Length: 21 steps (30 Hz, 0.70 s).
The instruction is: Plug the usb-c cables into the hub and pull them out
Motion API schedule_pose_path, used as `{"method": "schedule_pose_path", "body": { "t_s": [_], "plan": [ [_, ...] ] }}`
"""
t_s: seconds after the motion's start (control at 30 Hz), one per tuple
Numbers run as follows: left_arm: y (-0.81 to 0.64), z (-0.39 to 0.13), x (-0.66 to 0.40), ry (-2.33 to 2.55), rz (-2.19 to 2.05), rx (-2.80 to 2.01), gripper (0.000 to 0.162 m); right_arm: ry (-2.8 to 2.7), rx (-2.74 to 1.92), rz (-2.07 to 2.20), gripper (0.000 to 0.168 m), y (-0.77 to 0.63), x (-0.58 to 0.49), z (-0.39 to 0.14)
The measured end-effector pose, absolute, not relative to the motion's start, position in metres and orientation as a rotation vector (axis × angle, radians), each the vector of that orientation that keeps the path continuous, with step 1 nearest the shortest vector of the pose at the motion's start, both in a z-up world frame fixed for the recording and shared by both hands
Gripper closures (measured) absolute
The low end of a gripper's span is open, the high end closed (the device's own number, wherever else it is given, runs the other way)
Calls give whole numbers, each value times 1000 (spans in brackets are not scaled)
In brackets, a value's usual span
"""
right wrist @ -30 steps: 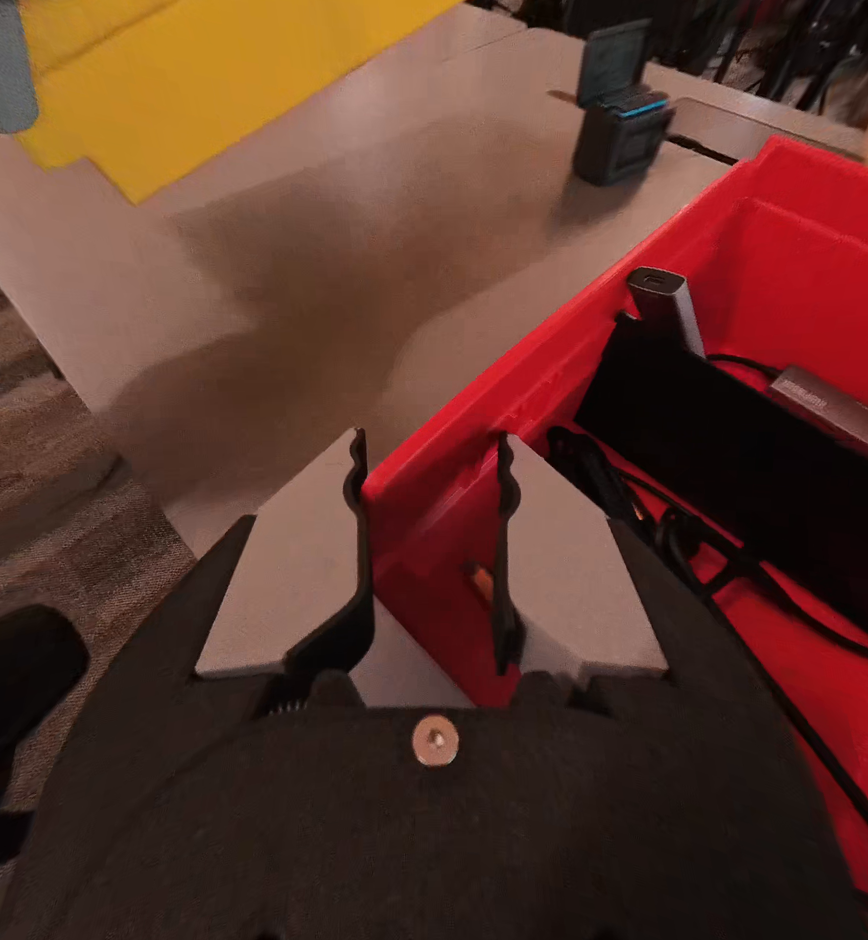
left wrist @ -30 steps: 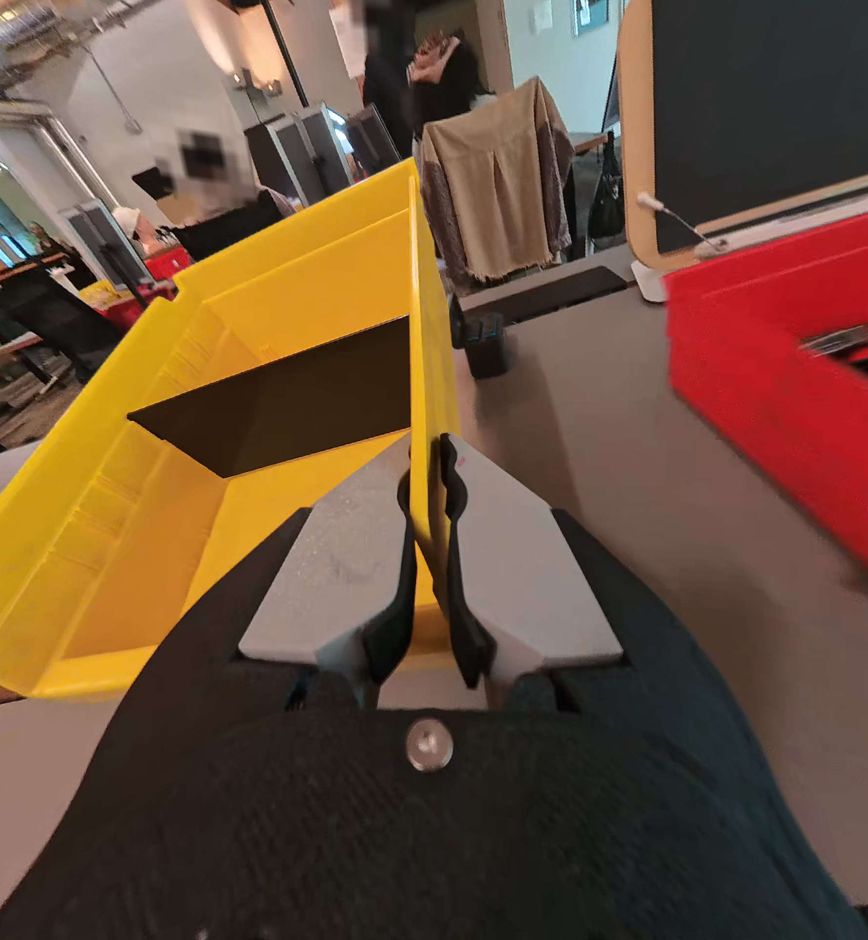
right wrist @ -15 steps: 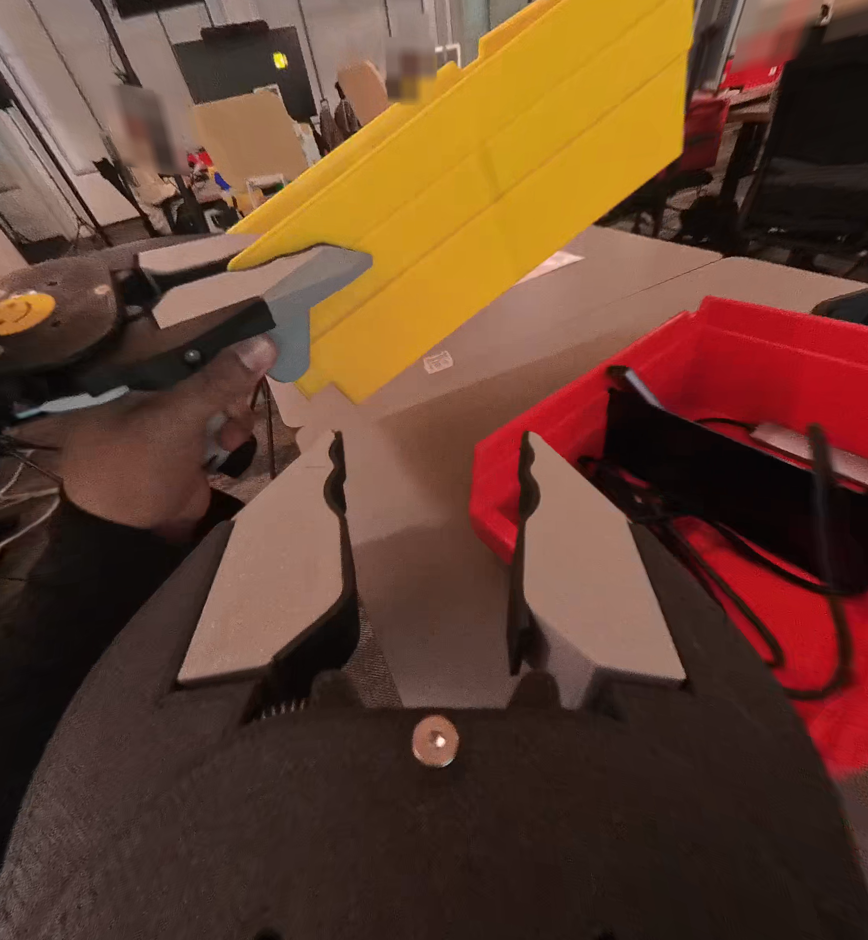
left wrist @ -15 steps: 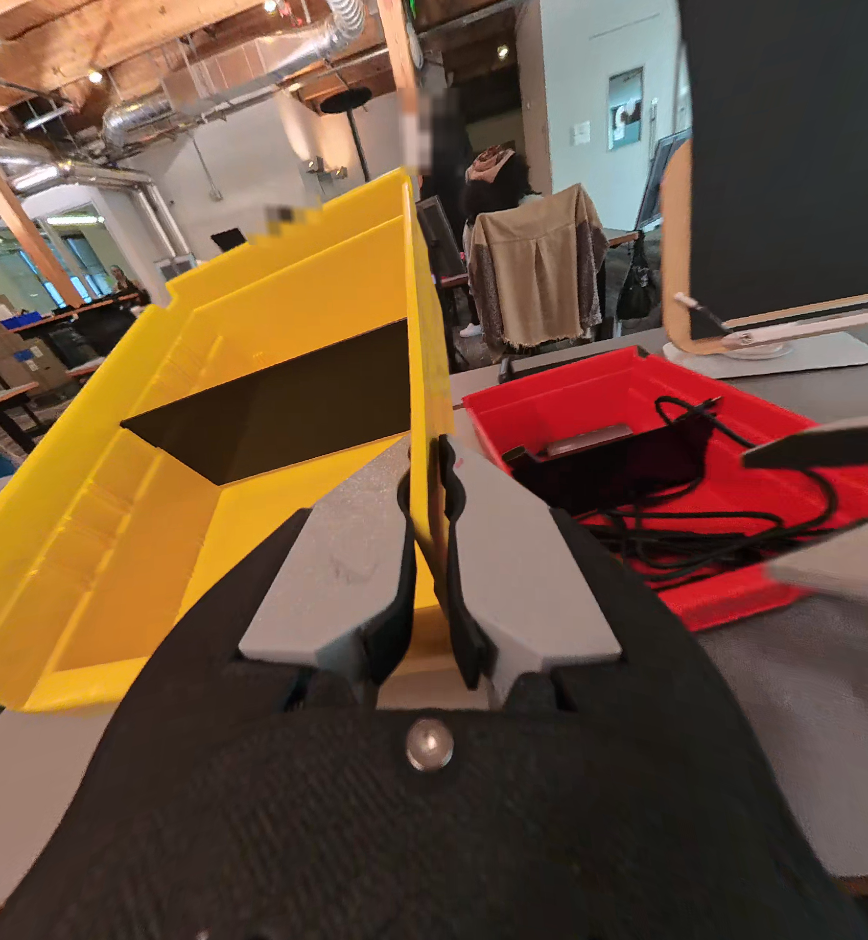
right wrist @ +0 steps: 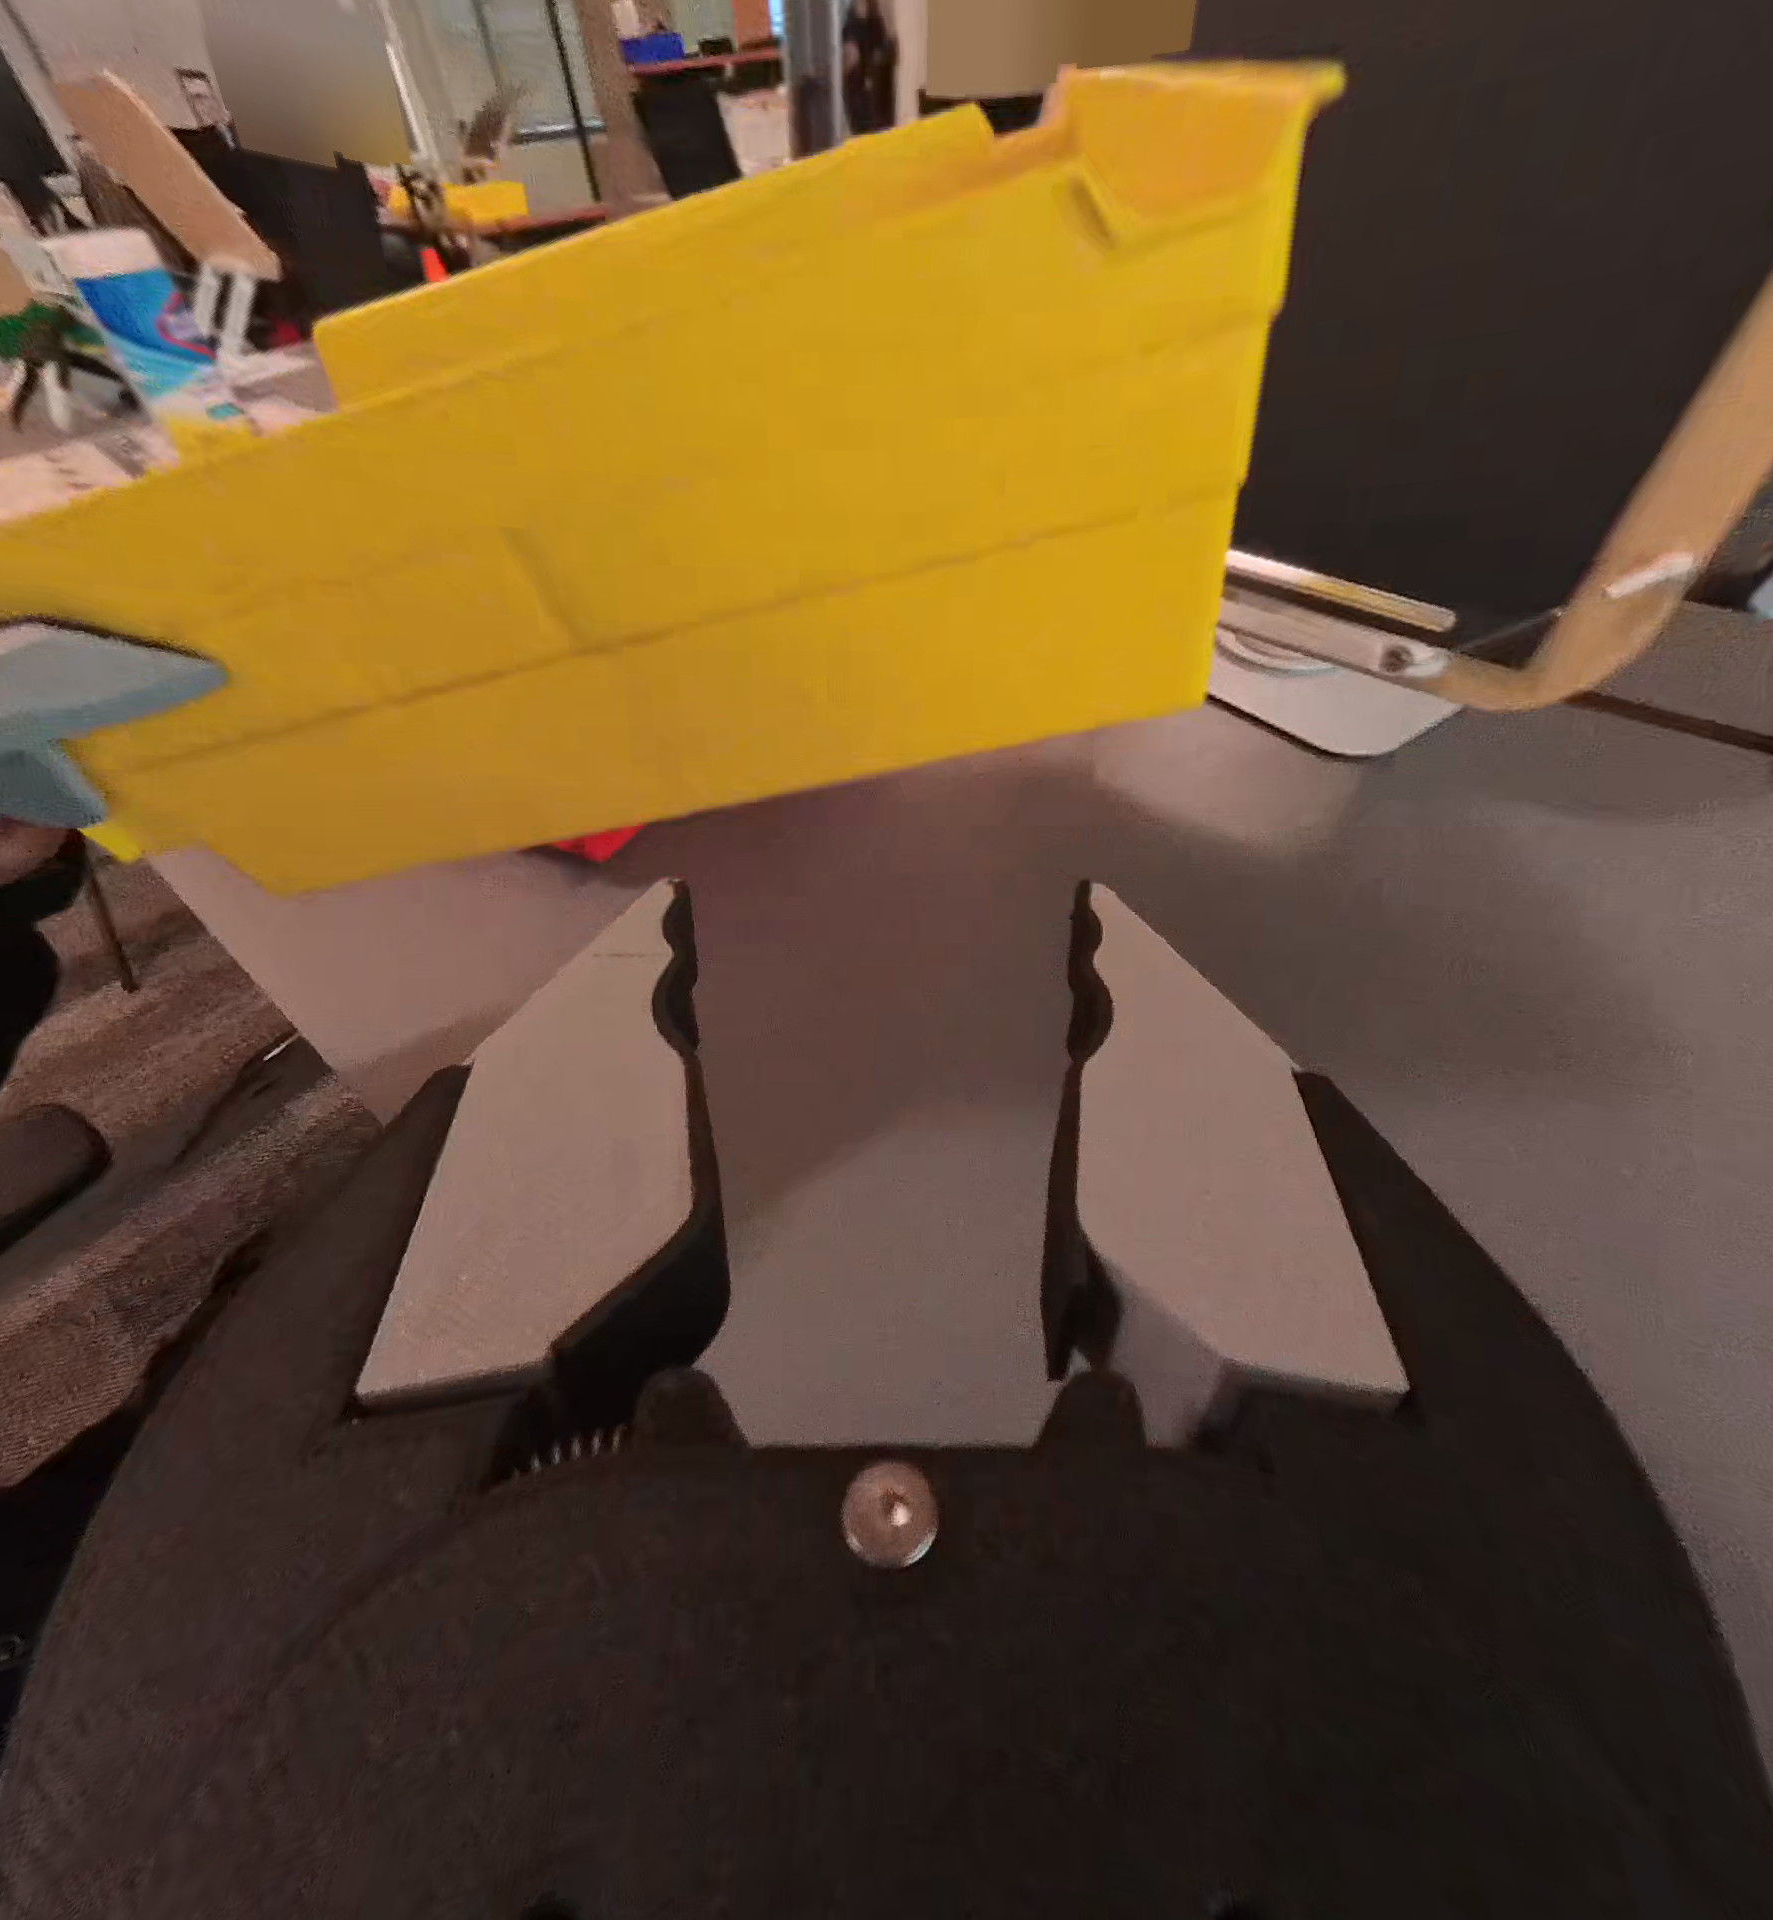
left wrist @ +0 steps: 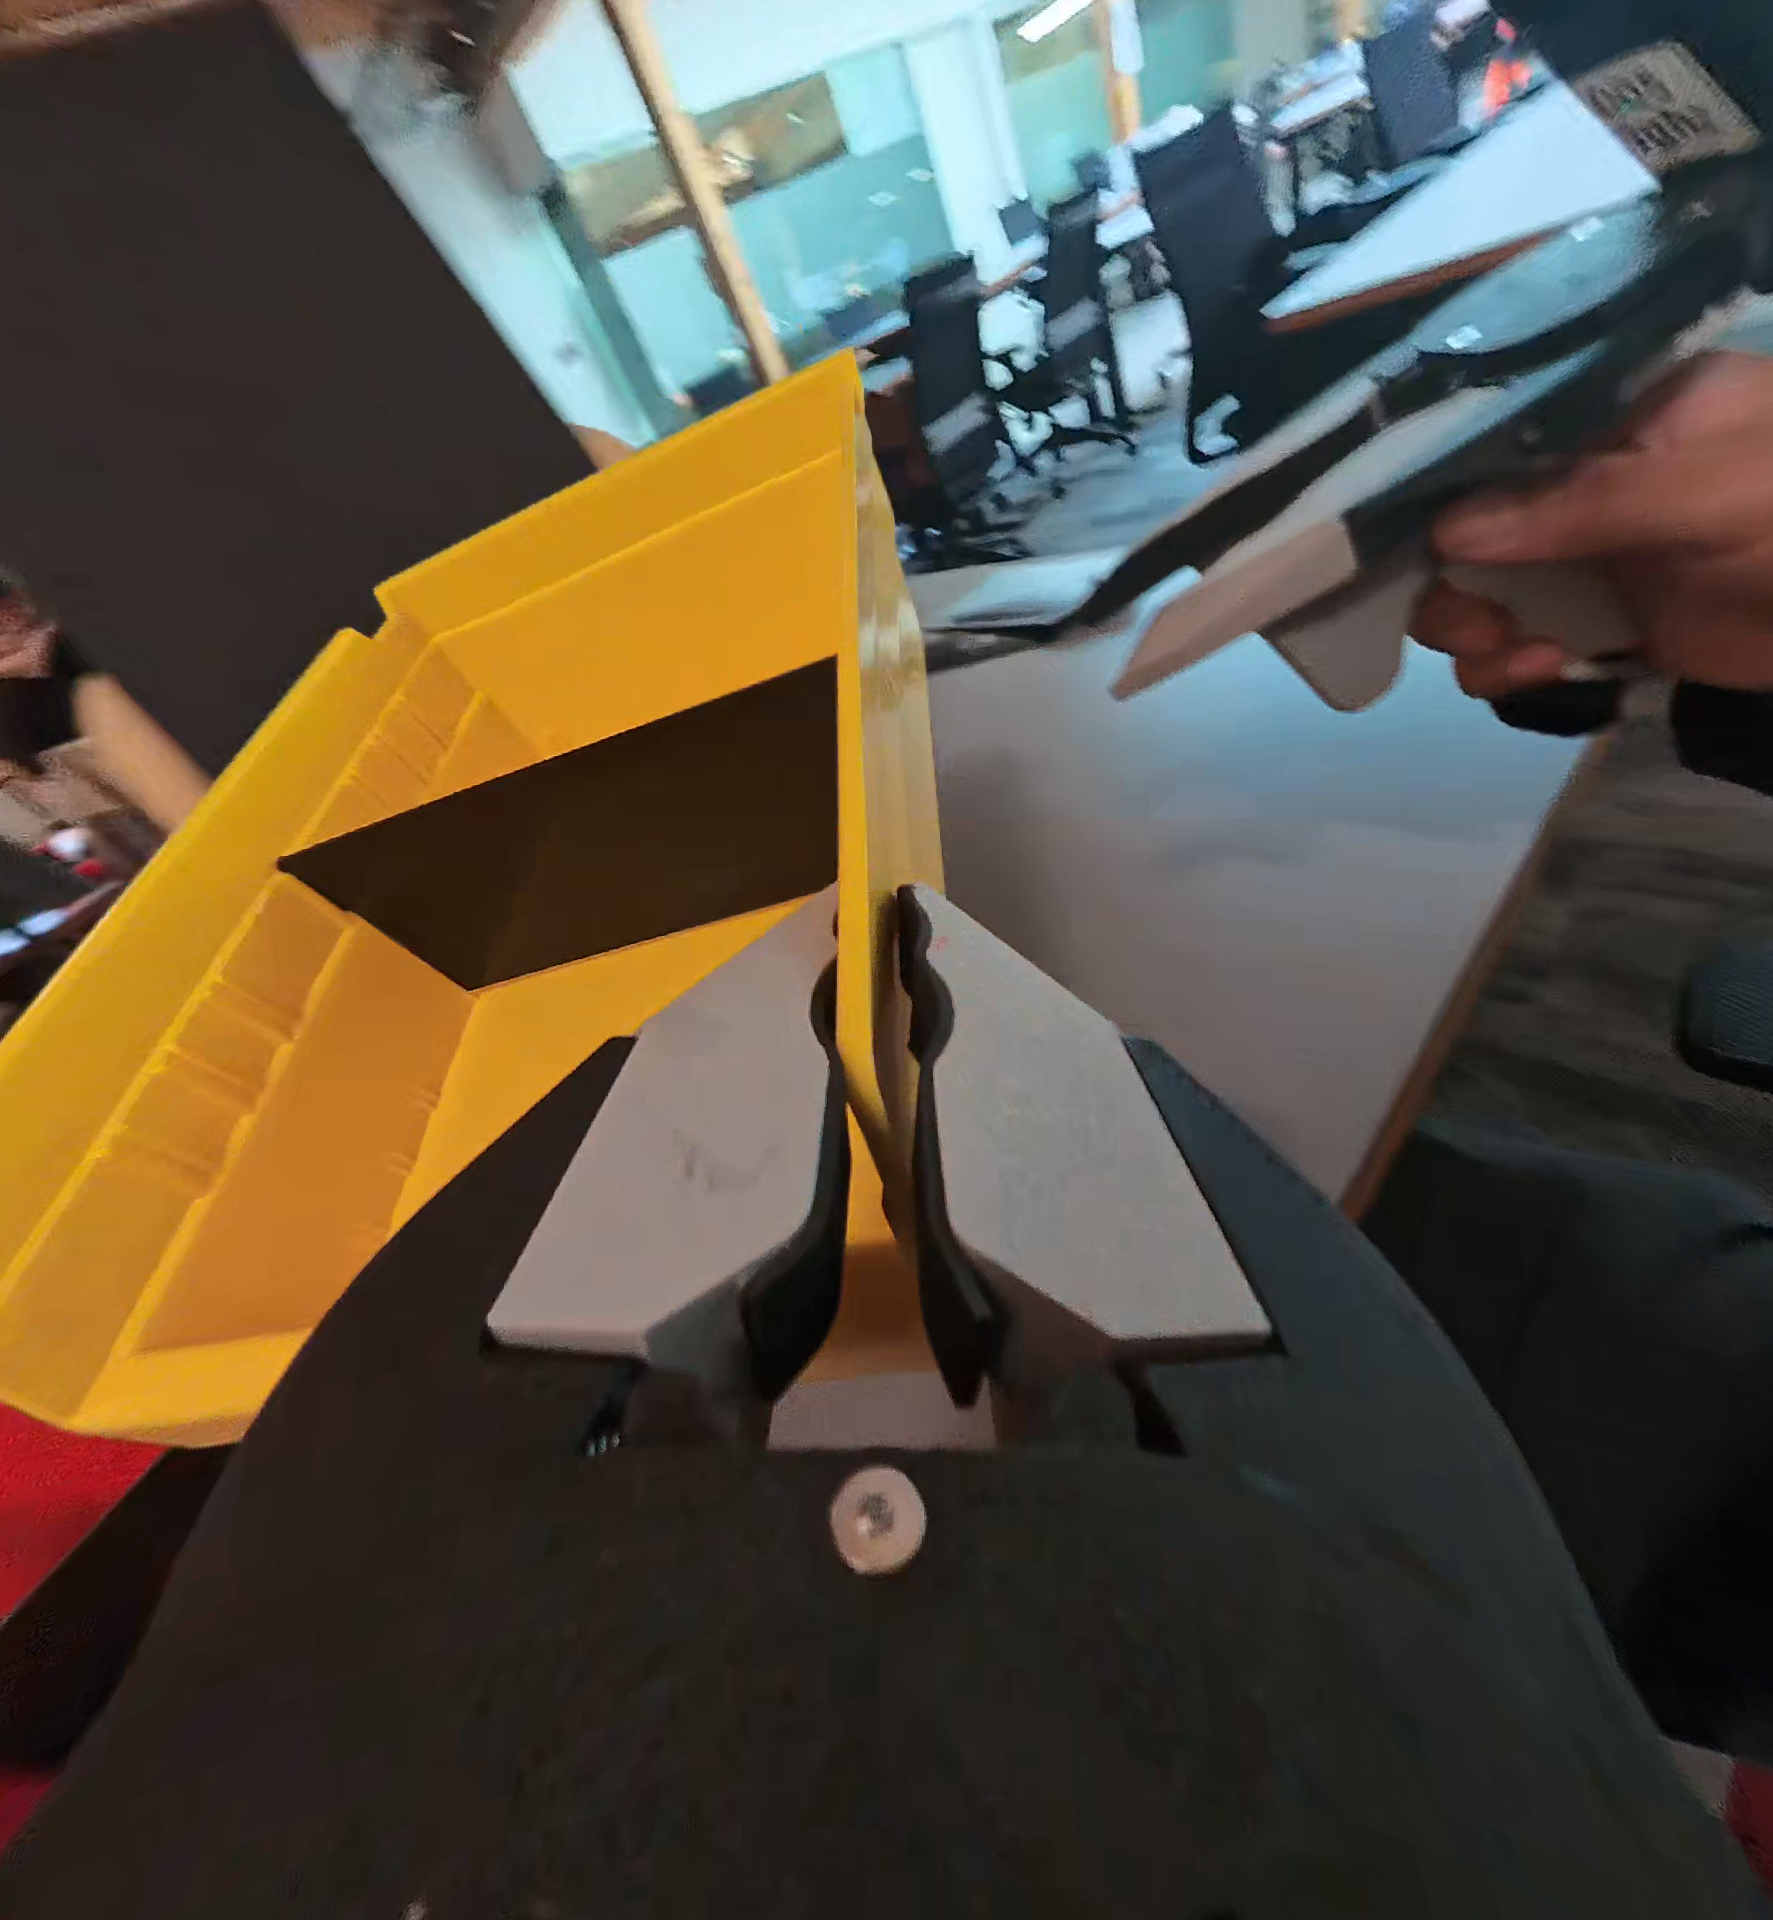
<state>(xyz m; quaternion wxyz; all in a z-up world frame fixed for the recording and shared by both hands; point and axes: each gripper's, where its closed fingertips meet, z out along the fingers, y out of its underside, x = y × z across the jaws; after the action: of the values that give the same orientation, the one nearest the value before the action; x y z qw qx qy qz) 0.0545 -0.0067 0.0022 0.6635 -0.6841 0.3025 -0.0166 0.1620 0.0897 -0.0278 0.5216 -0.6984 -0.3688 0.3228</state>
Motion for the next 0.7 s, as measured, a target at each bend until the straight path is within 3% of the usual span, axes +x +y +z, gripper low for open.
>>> {"method": "schedule_pose_path", "body": {
  "t_s": [0.2, 0.43, 0.47, 0.6, 0.7],
  "plan": [
    [33, -69, 139, 864, -50, -1626, 159, -868, -1749, 739, 96, 96, 197, -61],
    [69, -111, 167, 850, -184, -1746, 159, -974, -1718, 608, 92, 85, 176, -56],
    [66, -113, 165, 856, -218, -1765, 156, -998, -1719, 609, 92, 81, 170, -58],
    [38, -99, 127, 803, -308, -1798, 117, -1104, -1701, 544, 91, 68, 146, -64],
    [22, -78, 73, 718, -248, -1784, 109, -1216, -1686, 510, 90, 55, 117, -75]
  ]
}}
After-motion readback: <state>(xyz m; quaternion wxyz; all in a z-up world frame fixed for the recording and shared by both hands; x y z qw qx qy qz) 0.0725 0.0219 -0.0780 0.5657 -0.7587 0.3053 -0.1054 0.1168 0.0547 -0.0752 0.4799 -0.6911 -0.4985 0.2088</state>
